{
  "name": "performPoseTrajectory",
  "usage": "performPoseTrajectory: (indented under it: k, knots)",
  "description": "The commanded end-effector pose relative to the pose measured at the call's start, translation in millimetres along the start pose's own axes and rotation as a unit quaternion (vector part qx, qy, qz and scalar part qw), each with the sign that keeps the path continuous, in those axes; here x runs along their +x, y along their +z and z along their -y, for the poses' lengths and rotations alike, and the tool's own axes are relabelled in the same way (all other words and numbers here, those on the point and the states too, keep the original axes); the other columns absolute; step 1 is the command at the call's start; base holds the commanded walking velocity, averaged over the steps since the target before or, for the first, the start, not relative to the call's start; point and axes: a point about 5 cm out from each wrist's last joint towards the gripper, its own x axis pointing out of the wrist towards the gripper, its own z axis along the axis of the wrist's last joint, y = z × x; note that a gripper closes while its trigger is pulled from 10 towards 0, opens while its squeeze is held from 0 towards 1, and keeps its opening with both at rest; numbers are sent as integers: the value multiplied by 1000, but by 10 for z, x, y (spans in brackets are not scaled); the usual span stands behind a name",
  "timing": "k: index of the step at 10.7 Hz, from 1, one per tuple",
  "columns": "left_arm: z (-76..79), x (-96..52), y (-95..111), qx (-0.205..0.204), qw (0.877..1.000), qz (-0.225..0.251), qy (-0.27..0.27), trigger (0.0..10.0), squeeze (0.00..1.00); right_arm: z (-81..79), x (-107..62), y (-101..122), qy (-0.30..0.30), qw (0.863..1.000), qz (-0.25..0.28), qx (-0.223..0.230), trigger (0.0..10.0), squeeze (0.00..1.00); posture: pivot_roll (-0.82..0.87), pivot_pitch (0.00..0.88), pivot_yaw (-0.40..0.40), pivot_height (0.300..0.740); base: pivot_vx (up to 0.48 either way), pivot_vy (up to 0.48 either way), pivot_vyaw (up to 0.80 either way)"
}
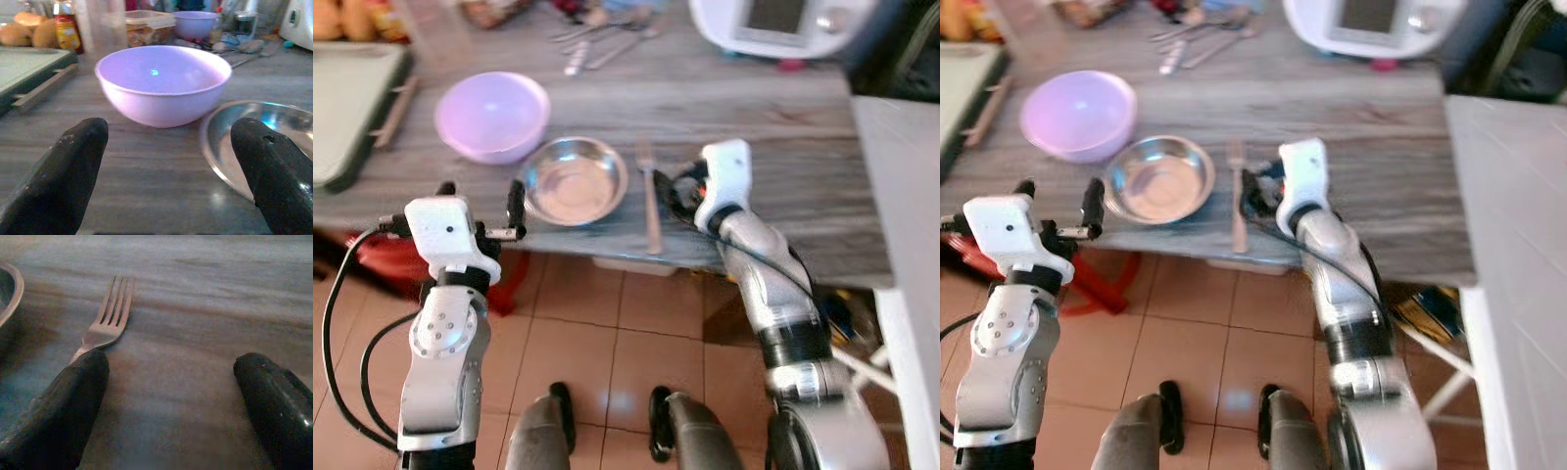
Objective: Setting the table
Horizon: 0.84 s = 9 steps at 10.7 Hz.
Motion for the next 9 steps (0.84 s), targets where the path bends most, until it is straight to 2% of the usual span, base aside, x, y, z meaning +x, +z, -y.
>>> performPoseTrajectory:
  k: [1, 3, 5, 7, 9]
  knots:
    - [1, -7, 8, -3, 1000, -1, -1, 10000, 0, 97, -68, -128, -29, 999, -26, 11, 10000, 0, 15, 236, 8, 740, 0, 0, 0]
    - [43, 26, 22, -10, 1000, 3, -9, 10000, 0, 309, -284, -30, -121, 992, 40, -3, 10000, 0, 2, 226, 14, 740, 0, 0, 0]
    - [66, 40, 32, -15, 1000, 6, -11, 10000, 0, 394, -425, 35, -168, 982, 84, -28, 10000, 0, -6, 216, 18, 740, 0, 0, 0]
    - [48, -10, -64, -1, 1000, -16, 18, 10000, 0, 349, -511, 31, -162, 982, 94, -22, 10000, 0, -30, 217, 21, 740, 0, 0, 0]
    - [42, -69, -186, 2, 998, -44, 46, 10000, 0, 342, -658, -34, -150, 983, 103, -40, 10000, 0, -35, 204, 10, 740, 0, 0, 0]
